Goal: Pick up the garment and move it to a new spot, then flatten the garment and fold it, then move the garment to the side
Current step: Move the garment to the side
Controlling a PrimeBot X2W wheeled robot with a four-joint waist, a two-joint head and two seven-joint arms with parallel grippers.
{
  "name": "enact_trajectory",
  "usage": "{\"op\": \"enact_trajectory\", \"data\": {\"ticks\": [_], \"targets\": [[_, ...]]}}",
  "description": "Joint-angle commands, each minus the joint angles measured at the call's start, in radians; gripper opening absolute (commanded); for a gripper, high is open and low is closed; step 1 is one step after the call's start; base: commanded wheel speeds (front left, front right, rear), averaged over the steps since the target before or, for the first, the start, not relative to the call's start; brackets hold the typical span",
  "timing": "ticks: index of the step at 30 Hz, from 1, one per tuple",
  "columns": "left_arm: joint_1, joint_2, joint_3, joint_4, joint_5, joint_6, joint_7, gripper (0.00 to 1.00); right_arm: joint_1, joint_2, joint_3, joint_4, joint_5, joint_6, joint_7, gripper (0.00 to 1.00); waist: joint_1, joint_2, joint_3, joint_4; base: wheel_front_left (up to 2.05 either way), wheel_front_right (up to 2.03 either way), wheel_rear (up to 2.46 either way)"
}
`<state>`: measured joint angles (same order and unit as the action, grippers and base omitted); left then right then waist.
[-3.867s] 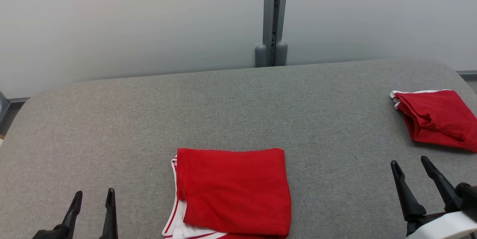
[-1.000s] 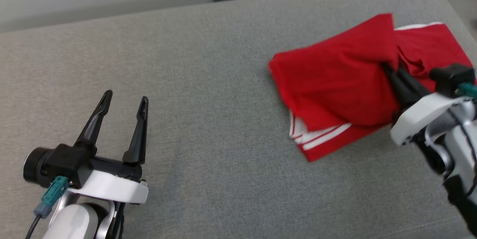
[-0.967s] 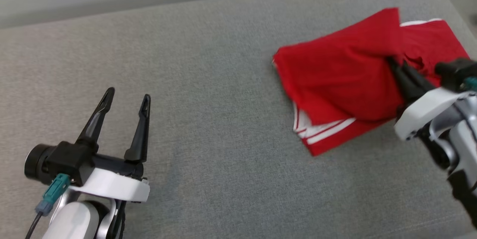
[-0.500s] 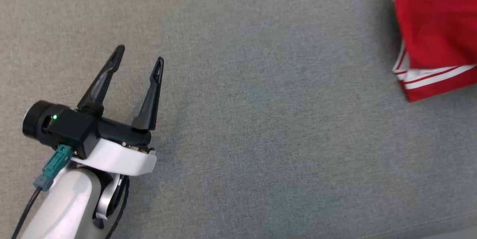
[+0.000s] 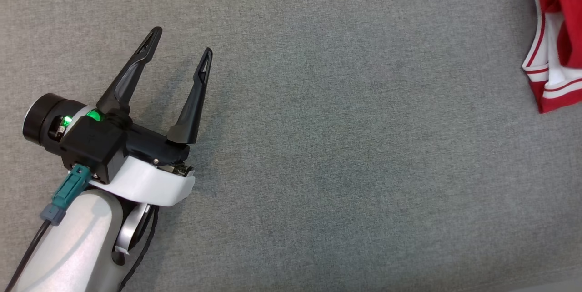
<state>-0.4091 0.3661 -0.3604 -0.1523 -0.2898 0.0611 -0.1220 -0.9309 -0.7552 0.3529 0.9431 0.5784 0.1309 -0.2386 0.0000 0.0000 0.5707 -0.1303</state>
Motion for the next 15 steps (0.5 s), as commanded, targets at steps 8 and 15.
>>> {"op": "enact_trajectory", "data": {"ticks": [8,15], "targets": [[0.008,0.016,0.005,0.017,-0.001,0.007,-0.002,1.00,0.036,0.049,-0.081,0.035,-0.015,0.000,-0.028,1.00,0.0000,0.0000,-0.041,-0.032,0.00,0.00,0.00],[0.096,0.015,0.017,0.046,-0.033,0.029,-0.022,1.00,0.208,0.155,-0.252,-0.150,-0.013,0.000,-0.027,1.00,0.0000,0.0000,-0.150,-0.074,0.00,0.00,0.00]]}}
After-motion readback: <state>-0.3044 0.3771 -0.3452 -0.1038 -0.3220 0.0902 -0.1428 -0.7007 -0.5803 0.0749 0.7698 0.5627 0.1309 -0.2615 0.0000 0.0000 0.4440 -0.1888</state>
